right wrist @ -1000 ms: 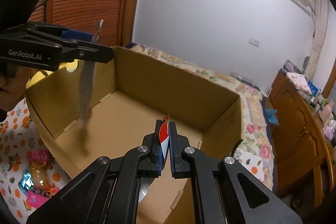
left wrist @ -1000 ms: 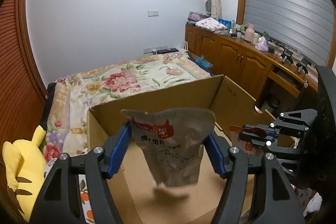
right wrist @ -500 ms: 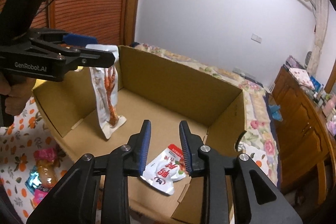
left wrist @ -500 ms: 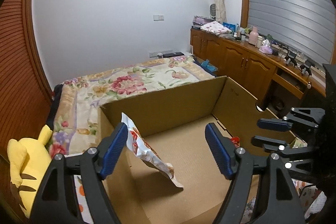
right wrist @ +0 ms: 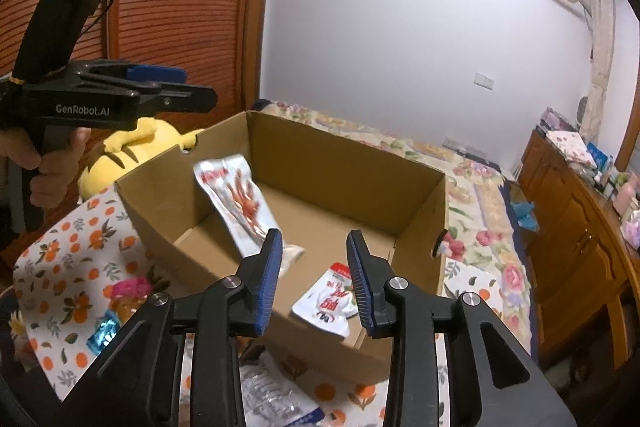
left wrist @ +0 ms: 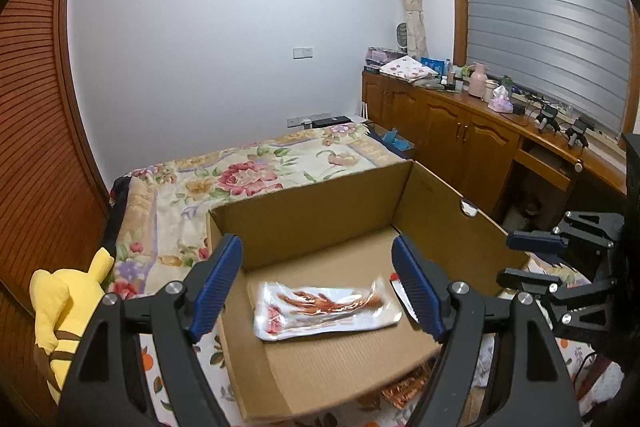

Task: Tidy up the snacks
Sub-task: 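Move both tools back to the snack pile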

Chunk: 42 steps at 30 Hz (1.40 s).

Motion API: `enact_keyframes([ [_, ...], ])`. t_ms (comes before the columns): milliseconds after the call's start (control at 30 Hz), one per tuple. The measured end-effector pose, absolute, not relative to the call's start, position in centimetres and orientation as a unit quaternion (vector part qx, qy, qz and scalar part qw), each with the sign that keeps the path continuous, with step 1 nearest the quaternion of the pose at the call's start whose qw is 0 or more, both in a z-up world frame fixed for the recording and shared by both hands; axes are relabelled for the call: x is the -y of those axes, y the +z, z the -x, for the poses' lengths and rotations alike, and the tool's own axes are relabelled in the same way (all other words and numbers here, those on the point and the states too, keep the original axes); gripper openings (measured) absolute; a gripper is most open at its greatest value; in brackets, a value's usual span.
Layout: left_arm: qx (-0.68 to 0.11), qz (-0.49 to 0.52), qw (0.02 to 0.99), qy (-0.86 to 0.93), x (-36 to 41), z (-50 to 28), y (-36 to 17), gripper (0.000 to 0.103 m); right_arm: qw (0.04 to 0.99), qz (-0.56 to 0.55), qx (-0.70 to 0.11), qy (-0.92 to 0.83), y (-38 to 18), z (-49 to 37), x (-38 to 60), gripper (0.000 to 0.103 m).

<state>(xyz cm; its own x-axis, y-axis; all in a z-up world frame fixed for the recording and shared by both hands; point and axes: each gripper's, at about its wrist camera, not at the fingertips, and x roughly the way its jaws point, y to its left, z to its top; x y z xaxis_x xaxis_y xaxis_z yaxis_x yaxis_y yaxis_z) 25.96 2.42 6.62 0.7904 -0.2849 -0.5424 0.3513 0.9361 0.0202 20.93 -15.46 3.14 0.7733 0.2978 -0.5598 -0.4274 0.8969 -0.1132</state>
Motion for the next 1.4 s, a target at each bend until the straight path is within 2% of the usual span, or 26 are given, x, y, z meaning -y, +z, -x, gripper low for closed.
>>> enact_keyframes([
  [433, -0.281, -0.057, 0.942, -0.176, -2.9, -19.2, 4.8, 0.082, 0.938, 0.094, -0.286, 0.172, 1.6, -15.5, 17.9, 0.051],
  [733, -0.309, -0.042, 0.933, -0.181, -2.7, -16.4, 0.8, 0.083, 0.934, 0.075, -0.314, 0.151, -1.0, -12.9, 20.8, 0.054],
  [1200, -0.376, -0.021, 0.912, -0.162, -2.4, -15.3, -7.0, 0.083, 0.904, 0.068, -0.403, 0.125, -8.7, -11.8, 24.9, 0.054],
  [1400, -0.389, -0.014, 0.909, -0.149, -2.8, -15.6, -8.4, 0.083, 0.900, 0.059, -0.412, 0.131, -9.3, -11.5, 25.6, 0.060],
])
